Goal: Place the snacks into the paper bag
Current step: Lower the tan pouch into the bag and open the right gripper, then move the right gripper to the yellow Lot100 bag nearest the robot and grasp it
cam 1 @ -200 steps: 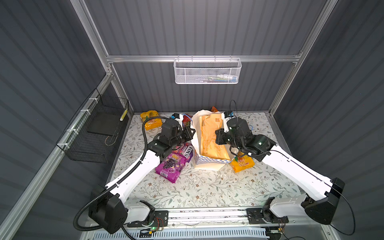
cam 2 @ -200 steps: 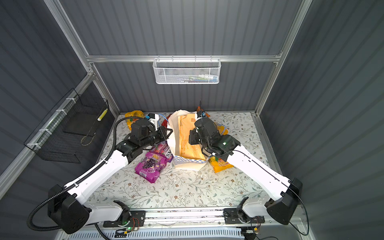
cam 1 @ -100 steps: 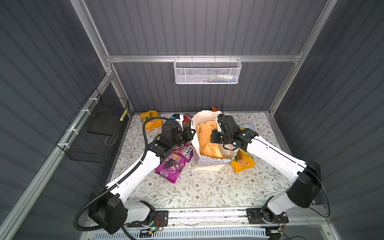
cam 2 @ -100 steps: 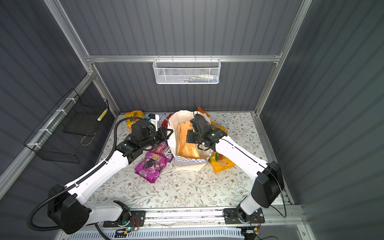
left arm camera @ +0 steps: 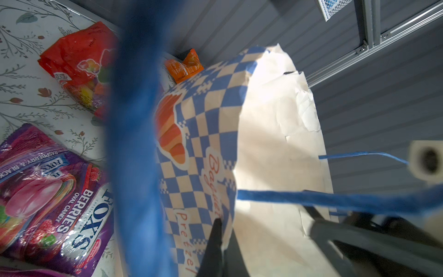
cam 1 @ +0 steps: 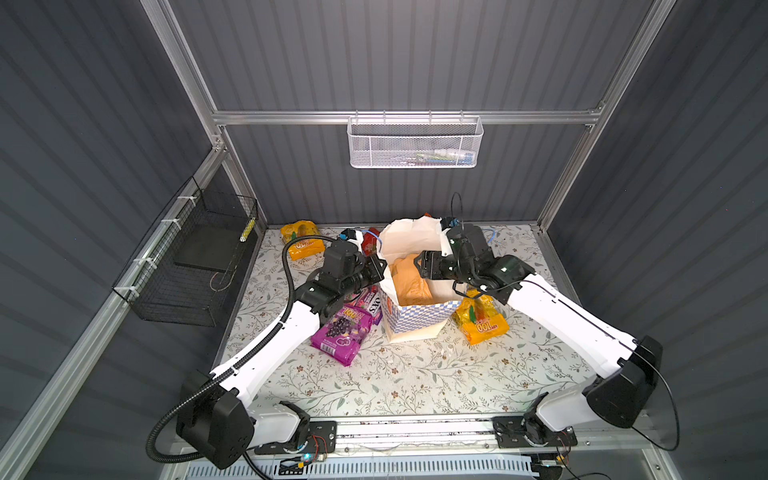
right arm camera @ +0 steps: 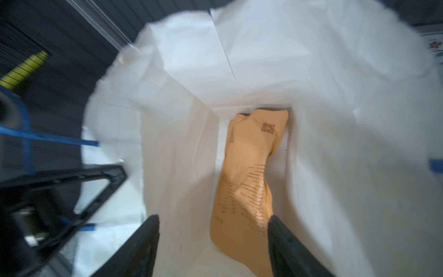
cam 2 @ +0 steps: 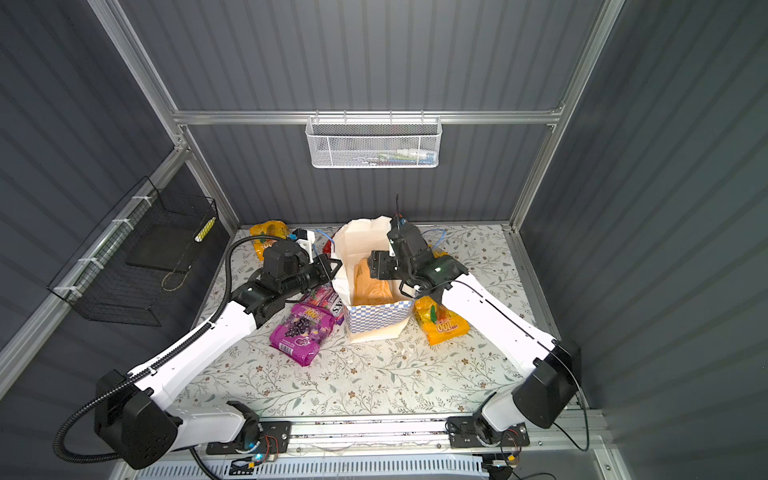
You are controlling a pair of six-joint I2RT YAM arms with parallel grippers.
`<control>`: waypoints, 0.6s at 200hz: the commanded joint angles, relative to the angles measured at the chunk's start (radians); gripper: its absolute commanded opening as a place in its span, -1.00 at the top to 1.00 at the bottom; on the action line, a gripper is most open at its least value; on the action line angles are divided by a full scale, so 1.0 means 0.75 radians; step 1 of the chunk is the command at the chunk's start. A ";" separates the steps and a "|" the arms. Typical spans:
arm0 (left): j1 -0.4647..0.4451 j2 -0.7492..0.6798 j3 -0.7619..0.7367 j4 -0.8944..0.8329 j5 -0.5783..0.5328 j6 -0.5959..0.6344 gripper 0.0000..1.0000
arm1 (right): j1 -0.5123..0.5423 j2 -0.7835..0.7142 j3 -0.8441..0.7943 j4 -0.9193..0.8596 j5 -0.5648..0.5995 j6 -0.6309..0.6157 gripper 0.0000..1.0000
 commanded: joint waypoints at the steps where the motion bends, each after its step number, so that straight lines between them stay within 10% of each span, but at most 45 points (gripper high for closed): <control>1: -0.006 -0.003 0.013 -0.036 -0.036 0.033 1.00 | 0.003 -0.080 0.103 -0.031 -0.051 -0.122 -0.71; 61: -0.007 -0.013 0.054 -0.177 -0.138 0.096 1.00 | -0.129 -0.389 0.102 -0.242 0.146 -0.178 -0.98; 120: -0.007 -0.015 0.047 -0.262 -0.233 0.206 1.00 | -0.399 -0.925 -0.400 -0.284 0.357 0.051 -0.98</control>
